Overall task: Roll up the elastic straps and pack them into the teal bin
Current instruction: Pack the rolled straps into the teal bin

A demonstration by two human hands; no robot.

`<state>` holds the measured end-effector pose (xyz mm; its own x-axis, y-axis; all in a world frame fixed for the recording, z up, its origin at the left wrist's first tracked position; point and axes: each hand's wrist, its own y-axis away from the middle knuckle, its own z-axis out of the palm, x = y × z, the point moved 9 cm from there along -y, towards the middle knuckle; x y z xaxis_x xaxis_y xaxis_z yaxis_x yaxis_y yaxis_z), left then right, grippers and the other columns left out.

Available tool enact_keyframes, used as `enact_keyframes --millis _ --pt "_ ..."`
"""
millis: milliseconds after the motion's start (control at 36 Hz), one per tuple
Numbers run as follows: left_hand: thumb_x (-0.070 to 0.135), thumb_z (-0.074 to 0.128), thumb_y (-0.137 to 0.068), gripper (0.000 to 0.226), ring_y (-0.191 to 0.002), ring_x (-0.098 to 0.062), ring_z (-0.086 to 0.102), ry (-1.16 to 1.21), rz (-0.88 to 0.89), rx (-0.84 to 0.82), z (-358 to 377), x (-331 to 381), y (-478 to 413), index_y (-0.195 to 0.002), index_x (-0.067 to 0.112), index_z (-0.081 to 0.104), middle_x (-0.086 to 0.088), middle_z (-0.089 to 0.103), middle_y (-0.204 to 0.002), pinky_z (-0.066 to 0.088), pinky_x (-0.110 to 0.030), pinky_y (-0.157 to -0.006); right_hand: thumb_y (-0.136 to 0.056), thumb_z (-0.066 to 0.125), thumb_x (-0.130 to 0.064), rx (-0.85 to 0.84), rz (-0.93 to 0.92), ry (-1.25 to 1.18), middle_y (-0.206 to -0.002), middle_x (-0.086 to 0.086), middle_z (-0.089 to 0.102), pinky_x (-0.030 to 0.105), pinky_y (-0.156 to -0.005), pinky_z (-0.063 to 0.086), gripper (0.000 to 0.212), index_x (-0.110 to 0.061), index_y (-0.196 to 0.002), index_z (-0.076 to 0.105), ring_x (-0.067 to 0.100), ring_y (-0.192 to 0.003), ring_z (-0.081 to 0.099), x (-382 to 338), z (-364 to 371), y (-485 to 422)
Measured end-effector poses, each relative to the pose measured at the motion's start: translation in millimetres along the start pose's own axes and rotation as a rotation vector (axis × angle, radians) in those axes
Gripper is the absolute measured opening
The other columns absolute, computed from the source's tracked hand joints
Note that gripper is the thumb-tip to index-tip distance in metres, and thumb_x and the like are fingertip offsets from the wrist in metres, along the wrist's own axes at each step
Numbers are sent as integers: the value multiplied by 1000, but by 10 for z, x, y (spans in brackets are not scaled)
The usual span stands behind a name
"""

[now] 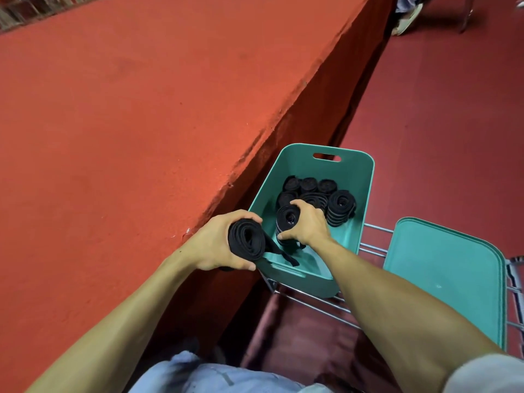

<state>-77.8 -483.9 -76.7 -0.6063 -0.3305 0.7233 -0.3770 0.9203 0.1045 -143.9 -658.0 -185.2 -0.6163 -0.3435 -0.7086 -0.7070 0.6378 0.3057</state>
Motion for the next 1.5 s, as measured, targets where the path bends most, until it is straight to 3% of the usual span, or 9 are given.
enact_keyframes --millis 194,417,667,778,944,1056,1278,1417,1500 --pt "38 89 -47 77 -103 -9 65 22 16 -9 -6 3 -11 -118 26 61 8 68 -111 50 -22 -90 -60 94 -37 -7 39 49 -126 13 60 40 -94 47 102 -25 -146 41 32 -126 50 76 30 -38" --pt "37 89 -48 77 -104 -7 64 34 18 -12 6 -11 -1 -118 28 61 12 67 -110 49 -23 -92 -60 94 -39 -25 59 118 -121 10 63 44 -93 52 98 -22 -143 44 33 -117 57 51 206 -88" --pt "18 95 -50 77 -107 -3 63 60 22 -15 3 -69 16 -119 27 61 20 65 -113 45 -15 -91 -63 93 -32 -49 24 102 -138 10 48 40 -100 45 100 -14 -147 40 29 -127 49 -11 381 -215" --pt "15 97 -52 80 -112 -3 60 20 36 -42 22 -88 23 -121 29 59 17 63 -116 45 -18 -96 -63 94 -30 -61 5 81 -138 9 43 39 -102 43 103 -16 -148 38 29 -127 47 -3 444 -256" --pt "16 97 -51 80 -111 -4 61 18 34 -65 31 -96 1 -121 26 60 17 64 -115 46 -20 -95 -63 94 -28 -59 -20 54 -133 6 40 37 -101 42 100 -19 -147 39 27 -125 46 46 481 -284" --pt "14 97 -51 80 -110 -3 61 21 30 -82 34 -97 4 -121 28 60 20 63 -115 45 -16 -94 -68 91 -25 -20 -7 24 -132 5 36 32 -90 44 94 -23 -147 39 28 -121 49 74 473 -293" --pt "25 95 -50 80 -112 -7 60 15 36 -81 39 -115 18 -121 34 58 15 62 -117 47 -24 -97 -70 90 -22 18 35 -40 -131 9 45 41 -98 45 94 -24 -148 38 31 -122 49 102 448 -342" --pt "30 93 -49 80 -113 -7 60 18 38 -77 50 -129 10 -120 36 58 16 62 -118 48 -28 -98 -69 90 -19 56 53 -93 -123 7 47 52 -81 57 94 -25 -147 39 30 -113 52 79 453 -353" --pt "31 93 -49 79 -113 -7 60 21 42 -74 53 -130 9 -120 38 58 15 62 -117 47 -27 -98 -70 90 -19 71 47 -111 -122 6 47 51 -82 56 92 -25 -146 40 26 -109 51 90 463 -374"
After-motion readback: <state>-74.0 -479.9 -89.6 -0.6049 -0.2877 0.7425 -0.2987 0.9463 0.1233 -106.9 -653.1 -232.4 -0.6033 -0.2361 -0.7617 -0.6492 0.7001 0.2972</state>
